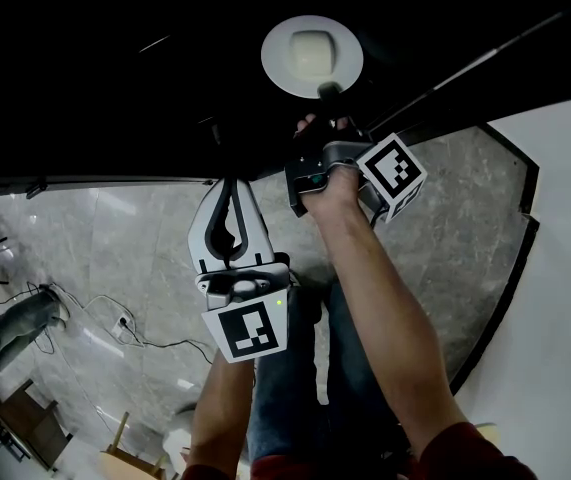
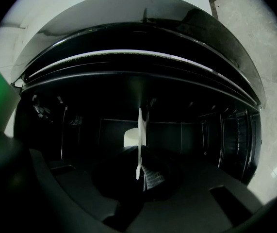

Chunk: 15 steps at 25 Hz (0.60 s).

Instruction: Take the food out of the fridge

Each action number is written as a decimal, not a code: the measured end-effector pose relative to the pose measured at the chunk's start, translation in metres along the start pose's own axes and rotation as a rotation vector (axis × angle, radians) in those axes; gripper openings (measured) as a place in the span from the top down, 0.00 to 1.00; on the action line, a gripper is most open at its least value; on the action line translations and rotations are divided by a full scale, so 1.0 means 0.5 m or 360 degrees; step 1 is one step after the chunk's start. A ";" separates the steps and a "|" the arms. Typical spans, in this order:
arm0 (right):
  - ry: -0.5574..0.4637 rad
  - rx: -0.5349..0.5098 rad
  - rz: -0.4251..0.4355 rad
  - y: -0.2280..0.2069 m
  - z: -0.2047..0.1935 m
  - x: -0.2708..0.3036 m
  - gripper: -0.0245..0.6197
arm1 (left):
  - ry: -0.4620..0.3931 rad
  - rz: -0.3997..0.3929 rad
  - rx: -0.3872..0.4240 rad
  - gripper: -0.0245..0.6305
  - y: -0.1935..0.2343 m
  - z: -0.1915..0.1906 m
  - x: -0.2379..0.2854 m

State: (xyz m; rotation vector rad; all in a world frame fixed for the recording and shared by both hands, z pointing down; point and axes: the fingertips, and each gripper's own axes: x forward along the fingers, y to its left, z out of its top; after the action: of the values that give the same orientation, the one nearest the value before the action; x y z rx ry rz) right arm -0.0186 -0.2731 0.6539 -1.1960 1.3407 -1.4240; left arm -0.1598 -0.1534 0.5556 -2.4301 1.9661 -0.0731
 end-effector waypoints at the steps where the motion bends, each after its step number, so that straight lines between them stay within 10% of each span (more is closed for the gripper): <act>1: 0.0002 -0.0001 0.0000 0.000 0.000 -0.001 0.90 | 0.0001 0.0001 0.0001 0.94 0.001 0.000 0.000; 15: 0.0005 -0.0032 -0.0019 0.000 -0.001 -0.011 0.91 | -0.0004 0.0007 0.0008 0.94 0.006 0.000 0.009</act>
State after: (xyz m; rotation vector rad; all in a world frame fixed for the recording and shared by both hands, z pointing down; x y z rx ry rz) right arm -0.0181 -0.2678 0.6535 -1.2170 1.3549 -1.4240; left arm -0.1618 -0.1584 0.5556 -2.4216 1.9680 -0.0750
